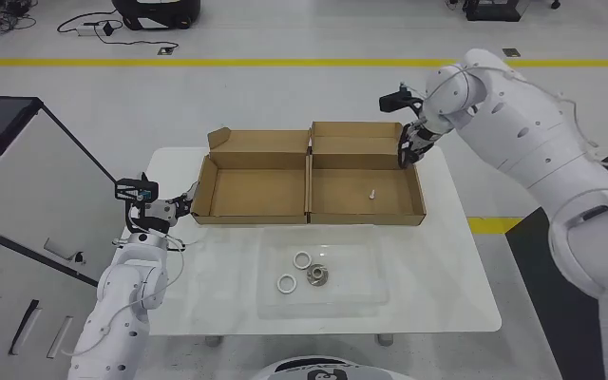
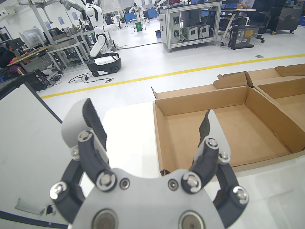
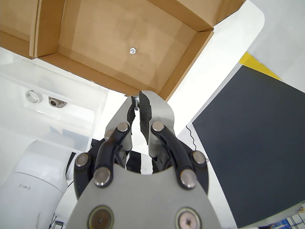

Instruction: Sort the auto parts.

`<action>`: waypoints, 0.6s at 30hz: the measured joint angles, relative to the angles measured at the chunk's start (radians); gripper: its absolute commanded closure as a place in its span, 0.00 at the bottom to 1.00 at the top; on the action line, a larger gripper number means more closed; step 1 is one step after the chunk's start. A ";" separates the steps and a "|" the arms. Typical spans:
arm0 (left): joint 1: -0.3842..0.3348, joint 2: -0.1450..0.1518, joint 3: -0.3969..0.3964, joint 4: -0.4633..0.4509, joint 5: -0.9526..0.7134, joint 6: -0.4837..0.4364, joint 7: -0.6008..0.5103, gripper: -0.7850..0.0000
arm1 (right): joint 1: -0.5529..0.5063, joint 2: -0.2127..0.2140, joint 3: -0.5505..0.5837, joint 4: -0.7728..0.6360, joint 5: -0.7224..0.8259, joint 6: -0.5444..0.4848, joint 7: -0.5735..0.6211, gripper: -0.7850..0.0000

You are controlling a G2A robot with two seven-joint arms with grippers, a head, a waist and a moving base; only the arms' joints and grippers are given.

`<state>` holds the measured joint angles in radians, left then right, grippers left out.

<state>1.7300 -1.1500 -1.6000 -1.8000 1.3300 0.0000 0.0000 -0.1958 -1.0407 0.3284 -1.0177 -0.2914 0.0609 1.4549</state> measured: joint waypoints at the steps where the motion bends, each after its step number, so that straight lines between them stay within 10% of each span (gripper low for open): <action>1: 0.000 0.000 0.000 0.000 0.000 0.000 0.000 0.00 | -0.003 -0.001 -0.001 0.003 -0.010 0.003 -0.006 1.00; 18: 0.000 0.000 0.000 0.000 0.000 0.000 0.000 0.00 | -0.077 -0.052 -0.024 0.069 -0.099 0.084 -0.064 1.00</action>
<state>1.7300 -1.1500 -1.6000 -1.8000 1.3300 0.0000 0.0000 -0.2728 -1.0927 0.3045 -0.9487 -0.3904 0.1446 1.3913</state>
